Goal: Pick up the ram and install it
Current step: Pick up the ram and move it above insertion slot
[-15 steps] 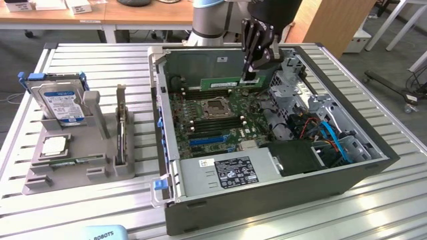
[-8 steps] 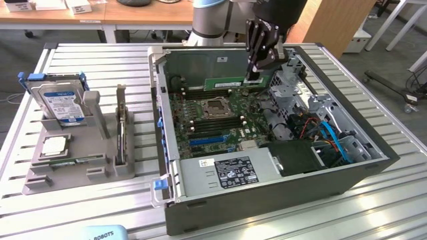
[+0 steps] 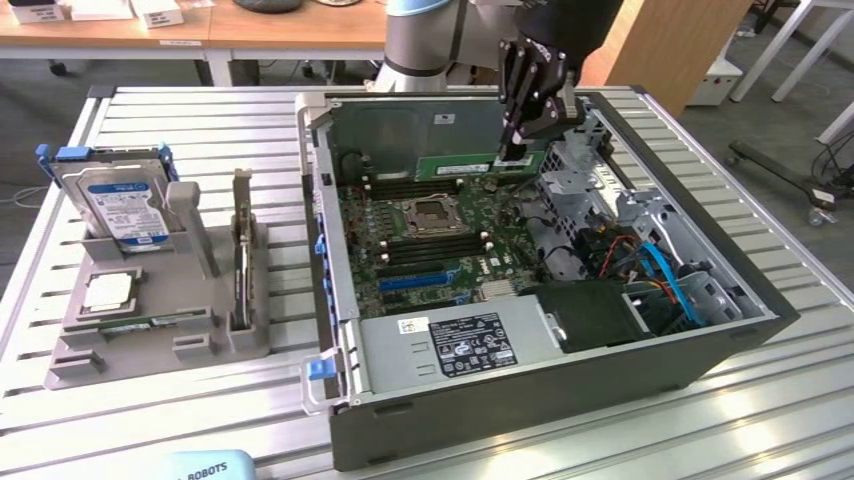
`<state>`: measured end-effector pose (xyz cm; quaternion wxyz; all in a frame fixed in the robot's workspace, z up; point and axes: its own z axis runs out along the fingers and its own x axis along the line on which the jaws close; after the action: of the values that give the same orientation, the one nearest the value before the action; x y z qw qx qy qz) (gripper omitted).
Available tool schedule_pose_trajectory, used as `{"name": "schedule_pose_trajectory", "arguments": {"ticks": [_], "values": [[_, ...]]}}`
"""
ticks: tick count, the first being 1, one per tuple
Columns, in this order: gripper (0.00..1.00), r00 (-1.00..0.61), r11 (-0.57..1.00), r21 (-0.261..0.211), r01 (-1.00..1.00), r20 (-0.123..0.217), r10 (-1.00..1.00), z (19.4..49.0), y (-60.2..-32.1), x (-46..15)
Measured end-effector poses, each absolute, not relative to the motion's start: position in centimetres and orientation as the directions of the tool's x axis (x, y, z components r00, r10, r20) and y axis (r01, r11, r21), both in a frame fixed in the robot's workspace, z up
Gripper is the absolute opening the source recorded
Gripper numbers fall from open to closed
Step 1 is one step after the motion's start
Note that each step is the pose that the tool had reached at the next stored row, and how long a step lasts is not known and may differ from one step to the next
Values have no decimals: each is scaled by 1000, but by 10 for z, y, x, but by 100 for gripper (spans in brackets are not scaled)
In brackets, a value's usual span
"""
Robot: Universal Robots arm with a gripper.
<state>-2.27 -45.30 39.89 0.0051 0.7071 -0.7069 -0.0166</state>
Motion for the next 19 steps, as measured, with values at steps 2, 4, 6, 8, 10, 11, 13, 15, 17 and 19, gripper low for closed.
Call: {"name": "schedule_pose_trajectory", "arguments": {"ticks": [2, 4, 6, 8, 10, 11, 13, 15, 17, 19], "values": [[11, 0, -1, 31, -1000, -16, -1000, 399, -450, -23], [11, 0, -1, 31, -1000, -16, -1000, 398, -447, -23], [11, 0, -1, 31, -1000, -16, -1000, 398, -442, -23], [11, 0, -1, 31, -1000, -16, -1000, 398, -436, -23], [11, 0, -1, 31, -1000, -16, -1000, 398, -430, -23], [11, 0, -1, 31, -1000, -16, -1000, 398, -427, -23], [11, 0, -1, 31, -1000, -16, -1000, 397, -421, -23], [11, 0, -1, 31, -1000, -16, -1000, 397, -418, -23], [11, 0, -1, 31, -1000, -16, -1000, 397, -418, -23], [11, 0, -1, 31, -1000, -16, -1000, 397, -418, -23]]}}
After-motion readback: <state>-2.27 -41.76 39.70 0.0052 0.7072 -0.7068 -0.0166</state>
